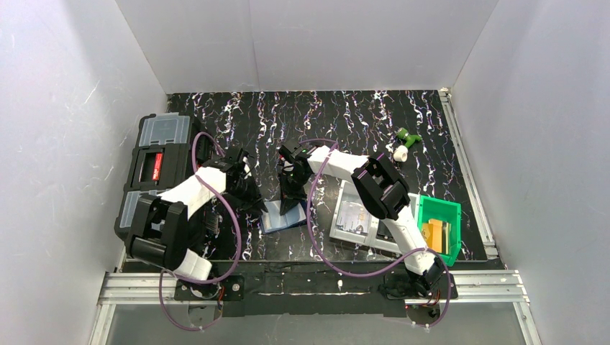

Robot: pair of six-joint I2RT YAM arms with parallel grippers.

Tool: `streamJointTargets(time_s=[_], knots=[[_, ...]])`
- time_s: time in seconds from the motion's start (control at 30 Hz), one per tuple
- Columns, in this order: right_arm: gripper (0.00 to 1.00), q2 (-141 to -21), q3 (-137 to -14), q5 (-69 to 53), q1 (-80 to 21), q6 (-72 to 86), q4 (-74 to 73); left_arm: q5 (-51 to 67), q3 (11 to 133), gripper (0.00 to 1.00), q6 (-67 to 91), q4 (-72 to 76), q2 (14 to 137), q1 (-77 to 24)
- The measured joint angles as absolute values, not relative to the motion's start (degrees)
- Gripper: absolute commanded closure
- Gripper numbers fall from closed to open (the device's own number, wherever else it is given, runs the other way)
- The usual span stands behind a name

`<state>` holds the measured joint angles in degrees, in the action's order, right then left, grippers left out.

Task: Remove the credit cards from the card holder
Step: Remove the credit card from the card holder.

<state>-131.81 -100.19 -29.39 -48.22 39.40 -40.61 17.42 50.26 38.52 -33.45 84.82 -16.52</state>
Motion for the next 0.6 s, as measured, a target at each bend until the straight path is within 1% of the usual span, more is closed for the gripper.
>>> streamJointTargets(time_s=[0.6], knots=[[0.99,-131.8,-99.8,-30.2,-48.0,39.4,-40.1,18.1,50.4,0.79,38.6,-30.3,89.9,-18.3]])
